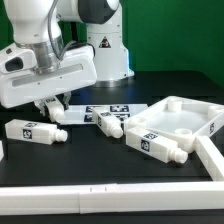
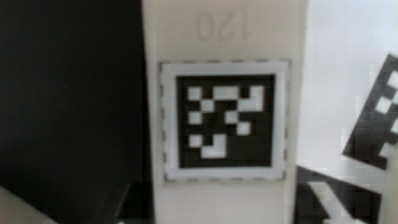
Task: Assemble desk
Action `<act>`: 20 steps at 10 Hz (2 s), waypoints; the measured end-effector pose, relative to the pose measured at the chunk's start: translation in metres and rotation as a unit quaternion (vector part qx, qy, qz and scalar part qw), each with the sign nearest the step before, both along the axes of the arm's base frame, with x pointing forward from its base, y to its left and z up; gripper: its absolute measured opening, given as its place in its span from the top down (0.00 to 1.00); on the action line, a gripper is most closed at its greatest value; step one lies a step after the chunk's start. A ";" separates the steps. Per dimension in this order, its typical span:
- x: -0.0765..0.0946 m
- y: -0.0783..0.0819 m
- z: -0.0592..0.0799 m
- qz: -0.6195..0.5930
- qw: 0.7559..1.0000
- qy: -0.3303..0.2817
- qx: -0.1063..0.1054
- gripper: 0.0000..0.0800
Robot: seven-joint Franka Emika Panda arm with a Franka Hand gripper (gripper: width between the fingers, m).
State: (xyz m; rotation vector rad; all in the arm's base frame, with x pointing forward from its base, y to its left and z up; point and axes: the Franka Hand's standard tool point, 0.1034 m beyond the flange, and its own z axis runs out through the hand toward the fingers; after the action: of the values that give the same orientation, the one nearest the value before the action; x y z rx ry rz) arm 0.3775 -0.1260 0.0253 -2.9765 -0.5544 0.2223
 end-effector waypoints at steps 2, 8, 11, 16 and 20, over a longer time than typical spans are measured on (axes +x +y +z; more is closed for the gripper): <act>-0.002 0.001 -0.012 0.002 1.000 0.002 -0.003 0.64; 0.010 0.020 0.012 -0.006 1.000 0.016 0.006 0.23; 0.031 0.058 0.039 -0.027 0.999 0.017 0.004 0.19; 0.018 0.081 -0.001 -0.011 1.000 -0.006 -0.016 0.19; 0.017 0.087 -0.005 0.004 1.000 -0.006 -0.014 0.19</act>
Offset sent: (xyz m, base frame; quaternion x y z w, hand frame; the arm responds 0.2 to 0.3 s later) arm 0.0000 0.0000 0.0000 0.0000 0.0000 0.0000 1.0000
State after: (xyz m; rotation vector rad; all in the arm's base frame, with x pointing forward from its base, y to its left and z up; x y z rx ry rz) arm 0.3940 -0.0394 0.0208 -3.0047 -0.5689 0.2142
